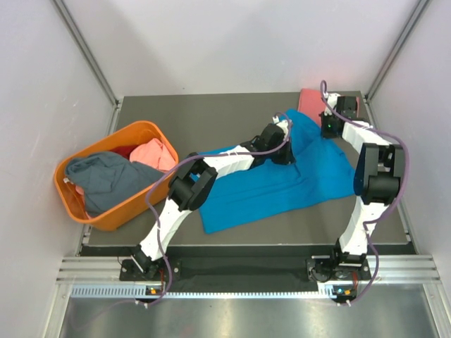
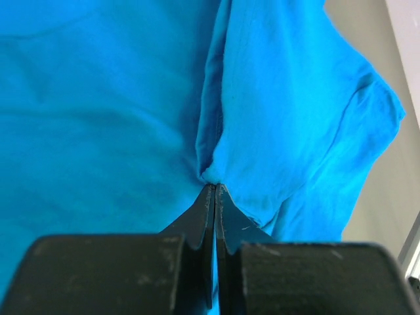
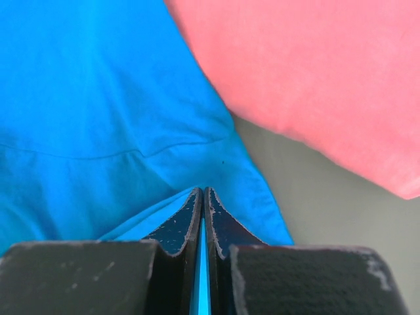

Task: Fold and stack the t-shirts
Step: Fold the tshirt

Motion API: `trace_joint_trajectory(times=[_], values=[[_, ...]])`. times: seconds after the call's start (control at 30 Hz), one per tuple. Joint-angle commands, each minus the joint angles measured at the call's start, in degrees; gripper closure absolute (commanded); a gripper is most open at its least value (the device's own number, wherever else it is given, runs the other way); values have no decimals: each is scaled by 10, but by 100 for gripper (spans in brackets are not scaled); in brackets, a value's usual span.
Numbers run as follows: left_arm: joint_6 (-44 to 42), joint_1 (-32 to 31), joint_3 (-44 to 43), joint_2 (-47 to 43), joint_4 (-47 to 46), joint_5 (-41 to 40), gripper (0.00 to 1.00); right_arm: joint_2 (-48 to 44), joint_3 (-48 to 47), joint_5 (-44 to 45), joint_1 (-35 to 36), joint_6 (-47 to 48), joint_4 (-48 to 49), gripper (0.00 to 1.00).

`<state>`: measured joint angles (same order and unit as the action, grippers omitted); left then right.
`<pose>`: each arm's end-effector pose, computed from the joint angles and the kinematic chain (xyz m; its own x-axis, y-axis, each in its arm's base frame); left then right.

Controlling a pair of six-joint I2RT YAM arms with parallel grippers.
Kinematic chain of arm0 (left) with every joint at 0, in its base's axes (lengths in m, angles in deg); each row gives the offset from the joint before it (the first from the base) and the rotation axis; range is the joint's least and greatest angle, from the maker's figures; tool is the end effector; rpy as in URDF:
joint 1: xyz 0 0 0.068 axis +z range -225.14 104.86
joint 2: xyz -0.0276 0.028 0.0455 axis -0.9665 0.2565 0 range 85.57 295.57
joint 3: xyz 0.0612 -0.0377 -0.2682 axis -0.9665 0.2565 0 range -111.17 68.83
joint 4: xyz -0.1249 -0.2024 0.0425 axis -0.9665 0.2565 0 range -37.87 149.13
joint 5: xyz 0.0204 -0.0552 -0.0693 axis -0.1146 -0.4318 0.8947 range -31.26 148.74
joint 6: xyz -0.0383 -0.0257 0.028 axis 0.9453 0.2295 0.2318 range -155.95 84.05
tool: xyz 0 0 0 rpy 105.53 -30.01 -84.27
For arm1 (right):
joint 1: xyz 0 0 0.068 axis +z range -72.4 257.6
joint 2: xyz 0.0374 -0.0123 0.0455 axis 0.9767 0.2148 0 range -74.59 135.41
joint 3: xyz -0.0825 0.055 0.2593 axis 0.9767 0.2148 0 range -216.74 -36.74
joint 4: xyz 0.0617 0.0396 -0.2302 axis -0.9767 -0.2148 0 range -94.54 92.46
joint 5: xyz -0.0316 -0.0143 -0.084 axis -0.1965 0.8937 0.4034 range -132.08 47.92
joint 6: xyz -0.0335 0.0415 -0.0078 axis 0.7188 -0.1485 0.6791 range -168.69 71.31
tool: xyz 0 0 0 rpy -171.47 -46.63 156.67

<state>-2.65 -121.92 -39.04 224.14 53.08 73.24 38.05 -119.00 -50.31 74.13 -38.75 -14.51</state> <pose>0.3611 -0.3975 0.1720 -0.7677 0.0409 -0.6395 0.5145 0.6342 -0.5771 0.4204 -0.0204 0.2201 -0.7168 -0.1276 -0.6855 -0.1631 0.9865 -0.0132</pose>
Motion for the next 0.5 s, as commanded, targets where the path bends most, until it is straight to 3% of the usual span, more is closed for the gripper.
trace_joint_trajectory(times=[0.0, 0.47], values=[[-6, -1, 16, -63, -32, -32, 100, -16, -27, 1, 12, 18, 55, 100], [-17, -2, 71, -90, -17, -50, 100, 15, -48, -8, 61, 39, 99, 100]])
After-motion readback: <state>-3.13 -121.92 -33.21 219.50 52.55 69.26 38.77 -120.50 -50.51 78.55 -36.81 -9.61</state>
